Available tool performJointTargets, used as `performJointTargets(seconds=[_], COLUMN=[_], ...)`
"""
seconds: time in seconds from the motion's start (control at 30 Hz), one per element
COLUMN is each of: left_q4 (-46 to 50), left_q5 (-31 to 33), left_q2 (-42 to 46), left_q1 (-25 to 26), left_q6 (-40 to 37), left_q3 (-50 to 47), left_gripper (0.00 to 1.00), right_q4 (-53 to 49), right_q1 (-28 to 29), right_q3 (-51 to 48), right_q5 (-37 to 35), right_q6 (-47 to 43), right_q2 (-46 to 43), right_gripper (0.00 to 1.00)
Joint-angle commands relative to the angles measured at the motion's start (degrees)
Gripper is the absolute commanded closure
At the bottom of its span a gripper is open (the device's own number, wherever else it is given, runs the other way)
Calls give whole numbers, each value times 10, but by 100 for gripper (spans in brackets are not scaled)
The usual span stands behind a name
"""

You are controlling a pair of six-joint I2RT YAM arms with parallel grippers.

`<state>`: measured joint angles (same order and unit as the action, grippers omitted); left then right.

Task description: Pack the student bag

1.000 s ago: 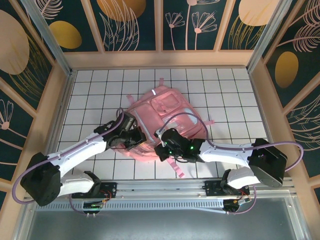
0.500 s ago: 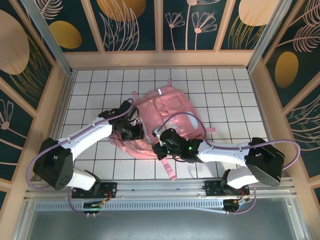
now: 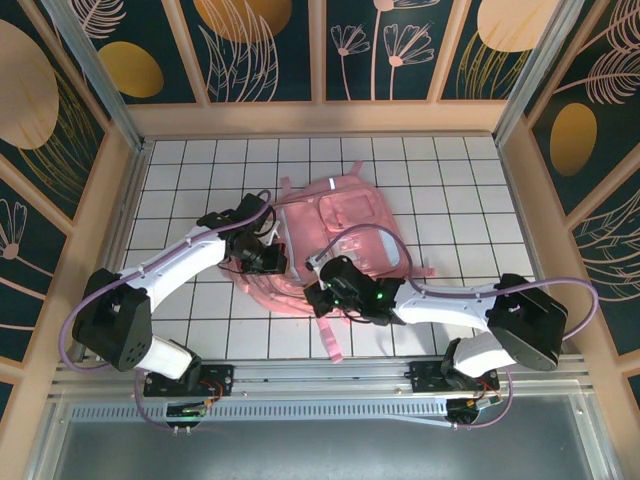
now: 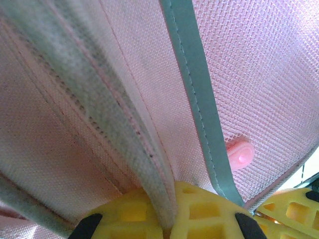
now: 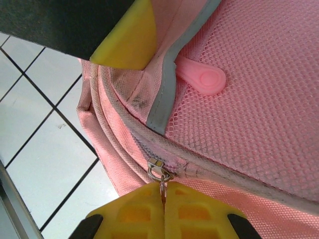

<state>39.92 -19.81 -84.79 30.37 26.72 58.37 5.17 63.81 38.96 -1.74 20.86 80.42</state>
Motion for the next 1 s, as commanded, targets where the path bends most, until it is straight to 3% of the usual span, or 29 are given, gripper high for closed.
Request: performJointTargets(seconds=[0.0,0.3,0.57,0.7,0.8,0.83,0.9,0.93,0.97], left_q4=[-8,6,-42,-43,-53,-60,-65,-55,-40], left_q5=[124,73,5,0,-9,-17,-24,-11,9], left_q2=[10,-5,18,30,41,45,54,60,68], left_q1=[-40,-40,-41,-41,-40,-41,-41,-41,-41], left_q6=[-44,-6,68,91,112,121,127,126,121], left_q3=[-6,22,-7,-9,-18,-23,-38,-36,-31], left_gripper=[100,100,100,100,99,88,54,43,38], right_q4=[-131,-149,-144,-133,-121,-140,-180,-197,-208], right_q1=[-17,-35,-70,-91,-93,-100,-129,-148,-163], right_q3=[-26,-25,-12,21,44,57,68,63,57], right_q5=[-16,5,101,139,140,117,81,62,49], right_q6=[1,-3,-1,29,75,99,141,165,181], right_q2=[-15,-45,-114,-91,-52,-34,-18,-24,-35], right_gripper=[94,70,65,61,52,51,49,49,48])
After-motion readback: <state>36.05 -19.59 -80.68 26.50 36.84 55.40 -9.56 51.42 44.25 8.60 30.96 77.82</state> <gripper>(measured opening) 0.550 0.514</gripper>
